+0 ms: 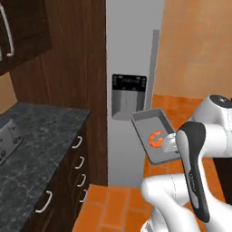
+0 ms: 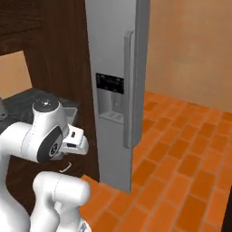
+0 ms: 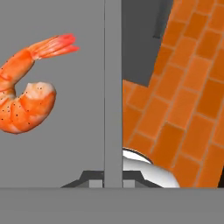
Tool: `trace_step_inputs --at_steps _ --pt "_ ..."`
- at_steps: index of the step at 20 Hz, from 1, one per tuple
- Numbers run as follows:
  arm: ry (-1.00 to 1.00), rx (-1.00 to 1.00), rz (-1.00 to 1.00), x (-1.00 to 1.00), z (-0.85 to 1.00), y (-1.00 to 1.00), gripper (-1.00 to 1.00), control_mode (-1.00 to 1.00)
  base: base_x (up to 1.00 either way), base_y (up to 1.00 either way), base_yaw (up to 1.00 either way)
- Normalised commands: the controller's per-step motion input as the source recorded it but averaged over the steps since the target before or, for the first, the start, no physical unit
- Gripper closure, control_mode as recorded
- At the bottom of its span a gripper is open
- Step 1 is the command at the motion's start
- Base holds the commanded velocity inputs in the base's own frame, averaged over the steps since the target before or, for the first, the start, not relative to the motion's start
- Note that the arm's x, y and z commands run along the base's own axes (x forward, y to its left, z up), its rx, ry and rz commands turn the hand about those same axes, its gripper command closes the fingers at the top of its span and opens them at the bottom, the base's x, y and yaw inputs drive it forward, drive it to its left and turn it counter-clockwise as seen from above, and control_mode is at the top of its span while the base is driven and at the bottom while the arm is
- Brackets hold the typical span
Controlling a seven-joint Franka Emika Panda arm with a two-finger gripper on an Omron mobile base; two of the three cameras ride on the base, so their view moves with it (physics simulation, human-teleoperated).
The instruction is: Take the meat container that has the shrimp and place it on the second highest rack of the freezer. Then take the vegetable container that has the eggplant and lemon wedge and place it on the highest rack of the freezer.
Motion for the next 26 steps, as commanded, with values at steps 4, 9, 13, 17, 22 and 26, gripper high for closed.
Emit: trace_step_inputs --at_steps 4,9,13,17,22,26 --pt "0.00 0.00 0.00 0.00 0.00 0.00 1.00 1.00 0.24 -0.70 -0.66" --pt "0.00 0.00 0.00 0.00 0.00 0.00 1.00 1.00 0.74 -0.69 -0.44" --pt "0.00 0.00 0.00 0.00 0.00 0.00 1.00 1.00 0.97 -0.31 -0.17" --pt "0.00 0.00 0.00 0.00 0.00 0.00 1.00 1.00 0.96 -0.26 -0.02" --pt "0.00 0.00 0.00 0.00 0.00 0.00 1.00 1.00 0.71 -0.68 0.00" --pt "0.00 0.00 0.00 0.00 0.00 0.00 1.00 1.00 0.96 -0.18 0.00"
